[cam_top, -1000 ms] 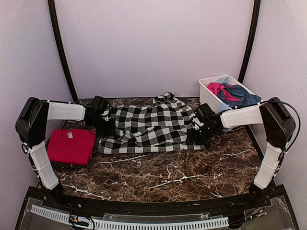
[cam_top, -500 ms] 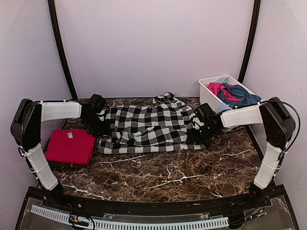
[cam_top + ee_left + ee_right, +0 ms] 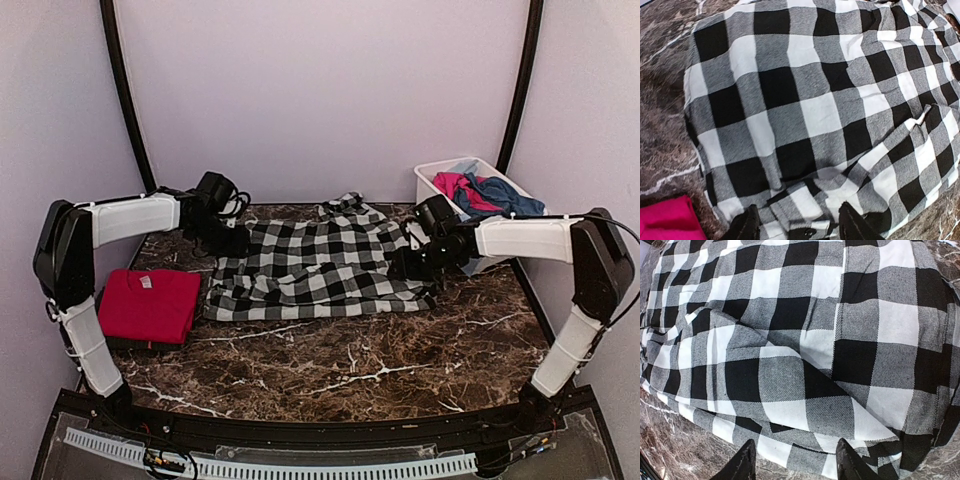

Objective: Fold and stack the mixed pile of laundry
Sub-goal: Smooth out the 1/3-folded shirt at the center of the board, then move the 1/3-folded shirt to the center of the board.

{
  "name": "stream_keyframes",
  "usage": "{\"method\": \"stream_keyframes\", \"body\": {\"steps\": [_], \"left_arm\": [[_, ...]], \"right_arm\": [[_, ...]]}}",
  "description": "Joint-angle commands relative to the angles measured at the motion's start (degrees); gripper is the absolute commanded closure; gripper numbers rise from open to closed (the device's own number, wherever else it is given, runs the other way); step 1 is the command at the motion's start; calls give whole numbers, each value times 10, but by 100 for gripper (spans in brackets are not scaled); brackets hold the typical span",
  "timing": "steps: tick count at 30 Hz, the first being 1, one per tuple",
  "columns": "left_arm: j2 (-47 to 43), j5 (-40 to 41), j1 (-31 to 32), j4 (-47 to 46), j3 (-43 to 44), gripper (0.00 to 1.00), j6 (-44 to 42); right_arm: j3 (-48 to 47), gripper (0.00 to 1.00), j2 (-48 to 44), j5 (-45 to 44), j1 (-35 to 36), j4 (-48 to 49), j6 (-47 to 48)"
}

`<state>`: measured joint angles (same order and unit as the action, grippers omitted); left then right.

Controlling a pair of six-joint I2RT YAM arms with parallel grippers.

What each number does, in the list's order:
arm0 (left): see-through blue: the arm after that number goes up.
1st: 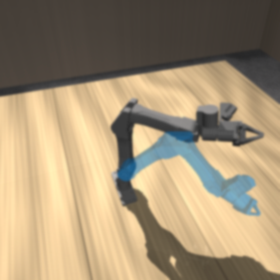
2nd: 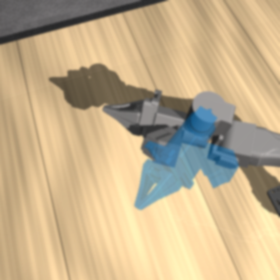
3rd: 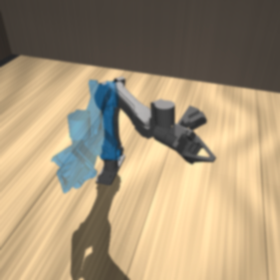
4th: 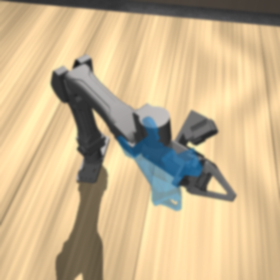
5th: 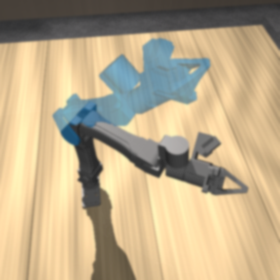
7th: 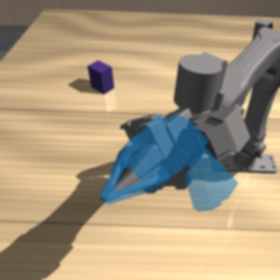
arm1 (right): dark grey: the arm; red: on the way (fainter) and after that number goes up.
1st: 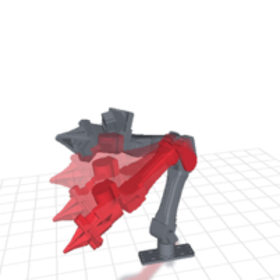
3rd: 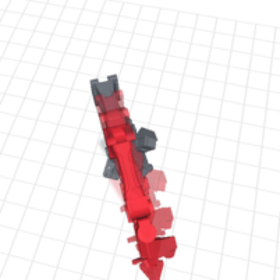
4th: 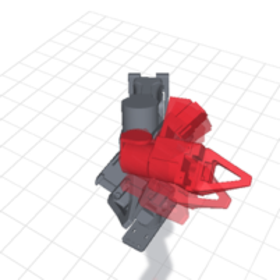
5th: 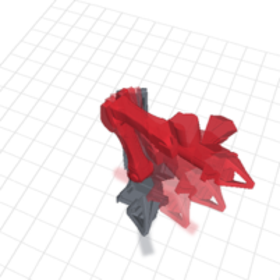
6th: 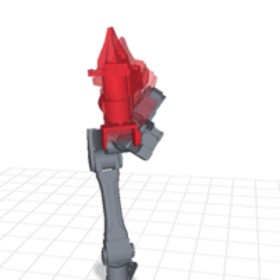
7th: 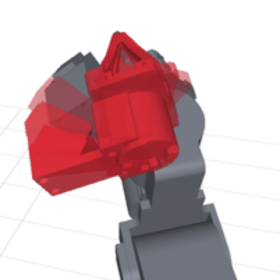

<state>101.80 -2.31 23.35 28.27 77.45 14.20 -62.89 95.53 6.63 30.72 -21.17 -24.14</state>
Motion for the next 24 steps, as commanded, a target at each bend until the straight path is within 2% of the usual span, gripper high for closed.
{"method": "stream_keyframes", "body": {"steps": [1,6,8,13,20,24], "left_arm": [[64,16,44,7,46,52,-62],[129,46,66,33,68,65,-64],[137,60,69,42,52,69,-58],[137,87,91,62,7,73,-42],[114,72,131,62,-61,74,-3],[57,64,138,57,-110,73,15]], "right_arm": [[-24,52,42,-6,9,-1,-5],[-54,62,111,-13,10,-7,-2],[-64,63,131,-20,10,-9,4],[-65,64,150,-32,10,-21,19],[58,64,81,12,17,-3,-12],[132,64,14,33,53,-4,-55]]}}
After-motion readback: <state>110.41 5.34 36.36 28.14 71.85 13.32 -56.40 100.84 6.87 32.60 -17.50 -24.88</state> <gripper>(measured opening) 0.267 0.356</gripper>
